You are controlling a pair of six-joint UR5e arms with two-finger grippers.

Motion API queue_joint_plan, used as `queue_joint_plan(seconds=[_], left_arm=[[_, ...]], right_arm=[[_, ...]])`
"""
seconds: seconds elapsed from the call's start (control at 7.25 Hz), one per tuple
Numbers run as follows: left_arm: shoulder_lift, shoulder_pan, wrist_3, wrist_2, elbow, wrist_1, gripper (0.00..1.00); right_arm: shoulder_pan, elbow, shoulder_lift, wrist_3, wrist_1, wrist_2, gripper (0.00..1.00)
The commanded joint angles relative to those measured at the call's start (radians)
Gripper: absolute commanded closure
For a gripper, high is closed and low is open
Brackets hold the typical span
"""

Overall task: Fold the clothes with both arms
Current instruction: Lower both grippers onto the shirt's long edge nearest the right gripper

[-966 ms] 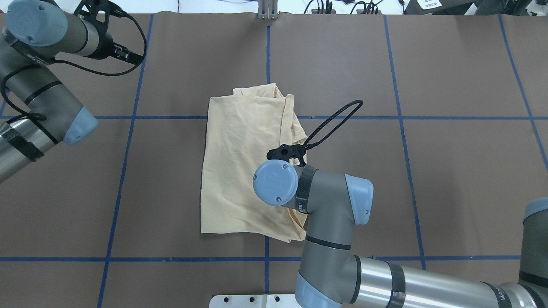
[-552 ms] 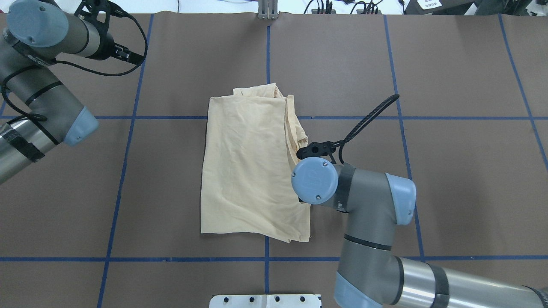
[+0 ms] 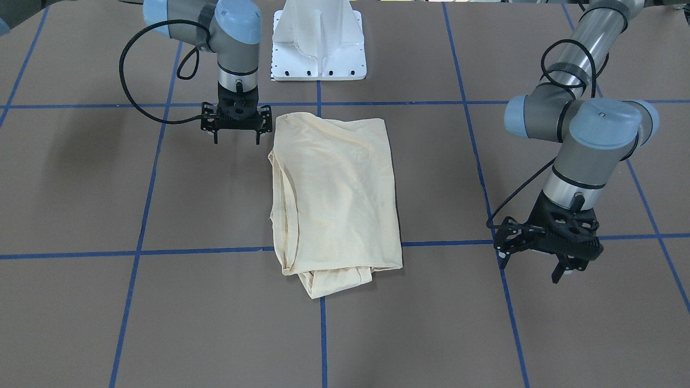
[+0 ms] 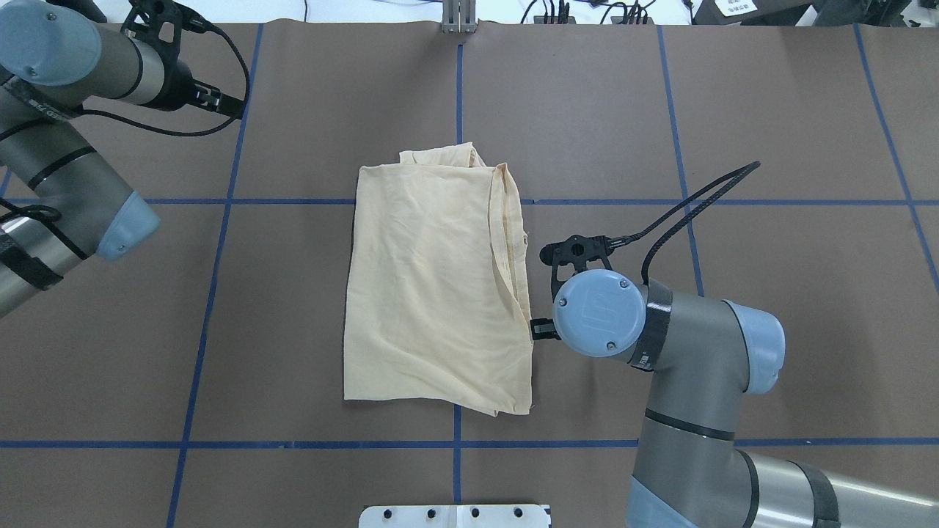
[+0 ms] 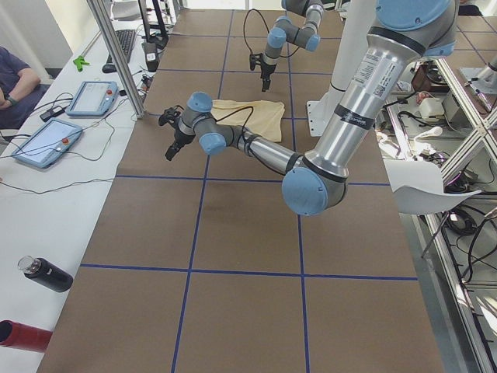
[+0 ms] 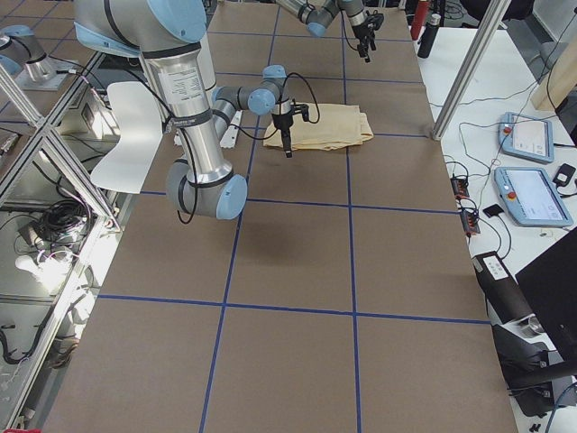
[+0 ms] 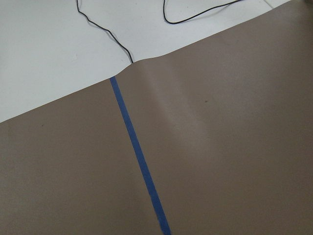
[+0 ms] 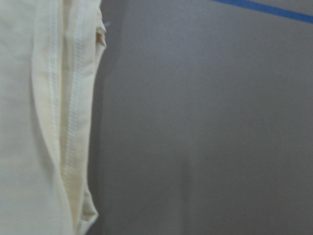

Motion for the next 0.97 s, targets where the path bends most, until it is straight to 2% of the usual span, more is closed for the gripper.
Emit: queue_joint_plan(seconds=[0.0, 0.28, 0.41, 0.69, 0.83], left_arm=[[0.053, 0.048, -0.169, -0.069, -0.137, 0.005, 0.0], [0.16, 0.221, -0.426, -0.053, -0.336, 0.004, 0.0], [0.196, 0.32, -0.516, 0.01, -0.399, 0.005, 0.0], [0.201, 0.527, -0.72, 0.155, -0.41, 0.005, 0.0], [0.202, 0.583, -0.78, 0.188, -0.409, 0.005, 0.0]], right_arm=[[0.025, -0.02, 0.011, 0.112, 0.172, 0.001, 0.0], [0.014, -0.022, -0.002, 0.207, 0.299, -0.004, 0.0], [0.014, -0.017, -0.025, 0.244, 0.348, -0.005, 0.0], [0.016, -0.011, -0.05, 0.268, 0.386, -0.015, 0.0], [0.016, -0.011, -0.05, 0.268, 0.386, -0.015, 0.0]])
